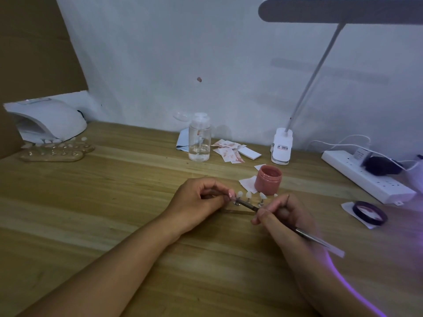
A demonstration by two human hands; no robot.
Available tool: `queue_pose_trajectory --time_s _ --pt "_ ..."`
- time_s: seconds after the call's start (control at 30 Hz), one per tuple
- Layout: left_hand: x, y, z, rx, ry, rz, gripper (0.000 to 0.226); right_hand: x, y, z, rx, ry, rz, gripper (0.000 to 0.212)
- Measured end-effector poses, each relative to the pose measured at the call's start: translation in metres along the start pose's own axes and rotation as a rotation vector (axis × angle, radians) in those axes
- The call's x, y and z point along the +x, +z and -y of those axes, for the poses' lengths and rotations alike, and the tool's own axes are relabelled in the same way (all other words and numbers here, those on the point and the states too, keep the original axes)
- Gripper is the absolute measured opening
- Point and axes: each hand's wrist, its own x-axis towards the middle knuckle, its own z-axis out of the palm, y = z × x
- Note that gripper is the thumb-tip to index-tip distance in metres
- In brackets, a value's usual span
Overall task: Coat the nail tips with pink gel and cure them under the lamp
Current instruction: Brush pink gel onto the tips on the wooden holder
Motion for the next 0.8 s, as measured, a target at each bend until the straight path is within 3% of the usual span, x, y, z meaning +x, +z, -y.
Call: queue_pose_trajectory --time_s 0.8 --pt "0.0001 0.0003 0.0004 0.029 -0.014 -0.018 0.018 -0.0027 0.0027 0.0056 -0.036 0.016 -0.057 0.012"
